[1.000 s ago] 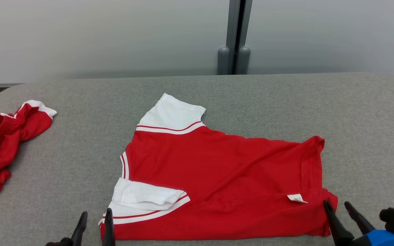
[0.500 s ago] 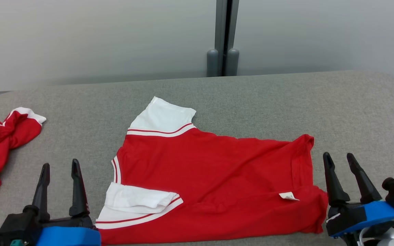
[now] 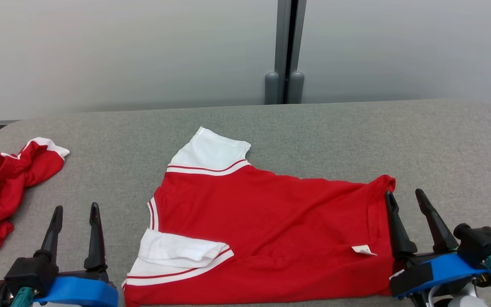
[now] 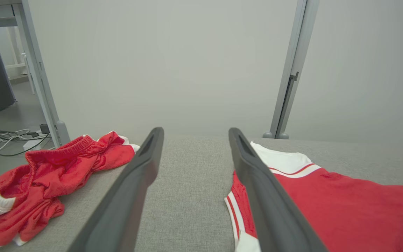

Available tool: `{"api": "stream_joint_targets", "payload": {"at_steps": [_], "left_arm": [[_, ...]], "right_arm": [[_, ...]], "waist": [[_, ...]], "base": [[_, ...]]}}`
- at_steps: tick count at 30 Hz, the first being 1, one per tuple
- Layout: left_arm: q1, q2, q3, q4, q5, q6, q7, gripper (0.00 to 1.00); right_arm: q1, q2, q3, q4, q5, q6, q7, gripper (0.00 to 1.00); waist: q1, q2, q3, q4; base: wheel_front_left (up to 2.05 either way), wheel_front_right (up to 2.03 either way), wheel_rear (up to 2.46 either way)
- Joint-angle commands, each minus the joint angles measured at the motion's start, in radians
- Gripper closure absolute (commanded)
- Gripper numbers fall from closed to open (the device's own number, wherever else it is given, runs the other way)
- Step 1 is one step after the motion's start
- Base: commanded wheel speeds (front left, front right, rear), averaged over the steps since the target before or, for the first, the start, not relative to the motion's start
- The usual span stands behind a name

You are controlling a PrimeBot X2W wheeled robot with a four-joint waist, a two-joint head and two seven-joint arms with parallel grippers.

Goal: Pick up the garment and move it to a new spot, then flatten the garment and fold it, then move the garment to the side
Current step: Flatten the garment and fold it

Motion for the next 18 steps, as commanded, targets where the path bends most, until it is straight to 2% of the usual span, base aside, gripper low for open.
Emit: {"api": "stream_joint_targets", "payload": {"at_steps": [1, 5, 18], "left_arm": [[-0.014, 0.001, 0.001, 0.012, 0.006, -0.006, -0.004, 0.00], [-0.033, 0.000, -0.012, 0.073, 0.017, -0.020, -0.004, 0.00], [-0.043, -0.002, -0.016, 0.127, 0.028, -0.022, -0.005, 0.00]], "right_arm": [[0.004, 0.003, 0.001, 0.004, -0.005, 0.000, -0.006, 0.00], [0.027, 0.003, 0.026, 0.012, -0.002, 0.000, -0.023, 0.00], [0.061, 0.004, 0.023, 0.016, -0.004, 0.000, -0.014, 0.00]], "waist": [[0.0000, -0.0001, -0.001, 0.002], [0.0000, -0.0001, -0.007, 0.009], [0.0000, -0.0001, -0.019, 0.014]], "base": [[0.00, 0.00, 0.00], [0.00, 0.00, 0.00], [0.00, 0.00, 0.00]]}}
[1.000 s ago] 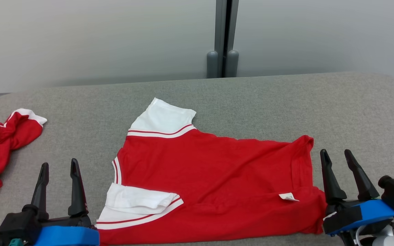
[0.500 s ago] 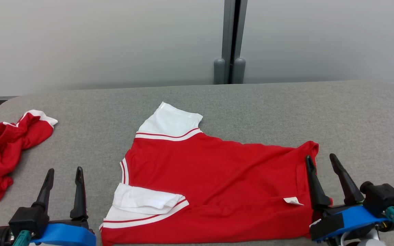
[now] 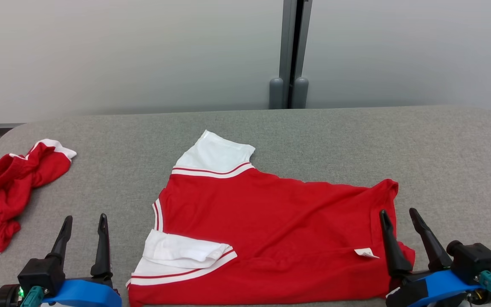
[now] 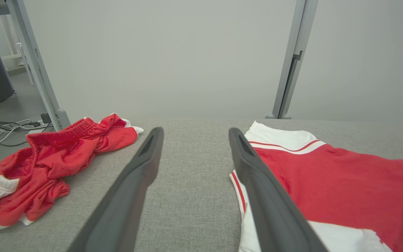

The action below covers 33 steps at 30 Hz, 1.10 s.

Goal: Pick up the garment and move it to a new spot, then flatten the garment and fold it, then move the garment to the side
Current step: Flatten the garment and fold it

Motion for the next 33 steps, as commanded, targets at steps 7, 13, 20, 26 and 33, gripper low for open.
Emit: {"api": "stream_joint_targets", "payload": {"at_steps": [7, 13, 20, 26, 33], "left_arm": [[-0.011, 0.000, 0.000, 0.004, 0.010, 0.006, -0.005, 0.00], [0.003, 0.001, -0.005, 0.005, 0.008, 0.009, -0.005, 0.00], [0.002, 0.005, -0.011, 0.011, 0.005, 0.015, -0.005, 0.00], [-0.005, 0.008, -0.016, 0.016, 0.001, 0.017, 0.001, 0.00], [-0.144, 0.043, -0.021, 0.005, -0.005, -0.014, 0.041, 0.00]], "right_arm": [[0.003, 0.000, -0.026, 0.005, -0.004, 0.000, 0.003, 0.00], [0.002, 0.000, -0.046, 0.012, -0.013, 0.000, 0.004, 0.00], [-0.002, 0.000, -0.061, 0.018, -0.027, 0.000, 0.012, 0.00], [-0.011, 0.000, -0.069, 0.022, -0.032, 0.000, 0.017, 0.00], [-0.113, 0.000, -0.113, 0.005, -0.089, 0.000, 0.050, 0.00]], "waist": [[0.0000, 0.0000, -0.009, -0.002], [0.0000, 0.0000, -0.014, -0.003], [0.0000, 0.0000, -0.017, -0.002], [0.0000, 0.0000, -0.016, -0.003], [0.0000, 0.0000, 0.030, -0.017]], "base": [[0.00, 0.00, 0.00], [0.00, 0.00, 0.00], [0.00, 0.00, 0.00], [0.00, 0.00, 0.00], [0.00, 0.00, 0.00]]}}
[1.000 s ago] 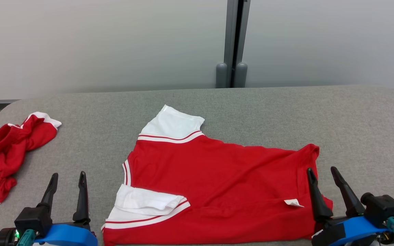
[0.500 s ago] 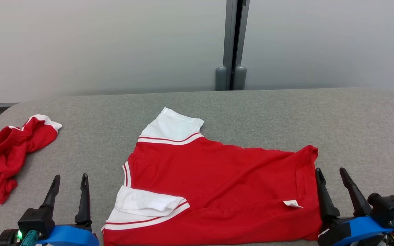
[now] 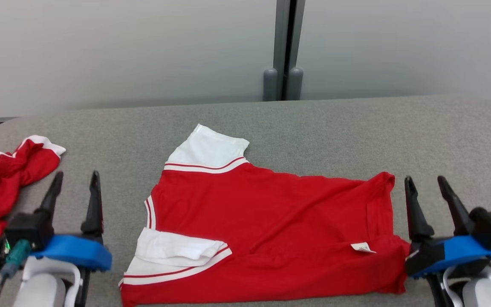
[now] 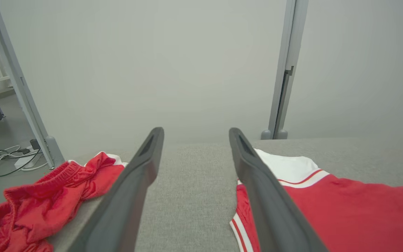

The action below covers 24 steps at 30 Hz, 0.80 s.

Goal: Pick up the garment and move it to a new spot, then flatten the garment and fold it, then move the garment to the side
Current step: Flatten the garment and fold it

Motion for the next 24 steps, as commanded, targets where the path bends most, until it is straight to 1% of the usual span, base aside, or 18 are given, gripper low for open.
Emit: {"api": "stream_joint_targets", "payload": {"at_steps": [1, 2, 3, 8, 11, 15, 18, 20, 24], "left_arm": [[-0.057, 0.017, -0.003, -0.006, 0.002, -0.011, 0.013, 0.00], [-0.134, 0.037, -0.012, -0.004, 0.004, -0.027, 0.039, 0.00], [-0.175, 0.047, -0.014, -0.004, 0.000, -0.036, 0.054, 0.00], [-0.382, 0.094, -0.049, 0.008, -0.014, -0.069, 0.131, 0.00], [-0.501, 0.121, -0.085, 0.037, -0.022, -0.079, 0.179, 0.00], [-0.632, 0.149, -0.151, 0.104, -0.053, -0.086, 0.242, 0.00], [-0.711, 0.171, -0.231, 0.146, -0.100, -0.086, 0.291, 0.00], [-0.757, 0.197, -0.288, 0.176, -0.140, -0.084, 0.325, 0.00], [-0.815, 0.234, -0.403, 0.226, -0.219, -0.085, 0.384, 0.00]], "right_arm": [[-0.048, 0.000, -0.004, -0.011, -0.021, 0.000, 0.012, 0.00], [-0.102, -0.003, -0.009, -0.022, -0.039, 0.000, 0.030, 0.00], [-0.129, -0.007, -0.008, -0.026, -0.043, 0.000, 0.043, 0.00], [-0.259, -0.030, 0.014, -0.023, -0.059, 0.000, 0.157, 0.00], [-0.321, -0.041, 0.041, -0.013, -0.063, 0.000, 0.224, 0.00], [-0.376, -0.043, 0.070, 0.000, -0.043, 0.000, 0.274, 0.00], [-0.403, -0.038, 0.084, 0.007, -0.033, 0.000, 0.289, 0.00], [-0.418, -0.033, 0.097, 0.012, -0.028, 0.000, 0.289, 0.00], [-0.443, -0.027, 0.116, 0.025, -0.021, 0.000, 0.278, 0.00]], "waist": [[0.0000, 0.0000, 0.021, -0.005], [0.0000, 0.0000, 0.049, -0.015], [0.0000, 0.0000, 0.068, -0.023], [0.0000, 0.0000, 0.167, -0.065], [0.0000, 0.0000, 0.222, -0.094], [0.0000, 0.0000, 0.288, -0.125], [0.0000, 0.0000, 0.336, -0.149], [0.0000, 0.0000, 0.363, -0.163], [0.0000, 0.0000, 0.406, -0.186]], "base": [[0.00, 0.00, 0.00], [0.00, 0.00, 0.00], [0.00, 0.00, 0.00], [0.00, 0.00, 0.00], [0.00, 0.00, 0.00], [0.00, 0.00, 0.00], [0.00, 0.00, 0.00], [0.00, 0.00, 0.00], [0.00, 0.00, 0.00]]}}
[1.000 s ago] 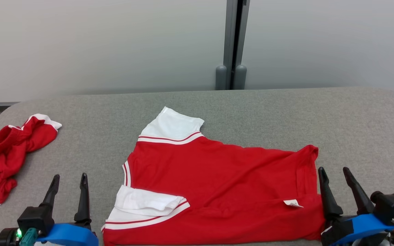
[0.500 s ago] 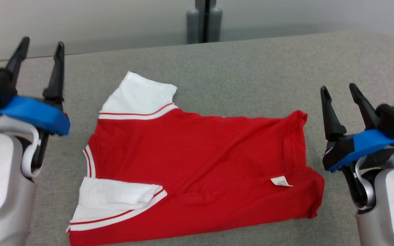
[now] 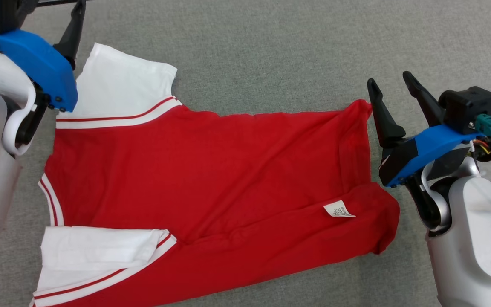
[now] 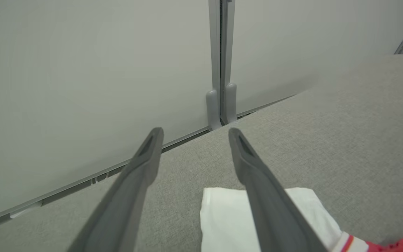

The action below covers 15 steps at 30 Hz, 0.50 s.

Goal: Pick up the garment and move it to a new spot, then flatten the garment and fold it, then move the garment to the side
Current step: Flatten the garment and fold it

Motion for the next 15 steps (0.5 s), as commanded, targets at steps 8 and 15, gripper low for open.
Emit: {"api": "stream_joint_targets", "payload": {"at_steps": [8, 15], "left_arm": [[-0.089, 0.058, -0.163, 0.088, -0.131, -0.001, 0.100, 0.00], [-0.124, 0.093, -0.270, 0.145, -0.216, -0.001, 0.135, 0.00]], "right_arm": [[-0.062, 0.011, 0.031, 0.029, 0.013, 0.000, -0.028, 0.00], [-0.090, 0.019, 0.053, 0.058, 0.023, 0.000, -0.052, 0.00]], "waist": [[-0.0003, 0.0000, 0.069, -0.033], [-0.0003, 0.0000, 0.104, -0.057]], "base": [[0.00, 0.00, 0.00], [0.00, 0.00, 0.00]]}}
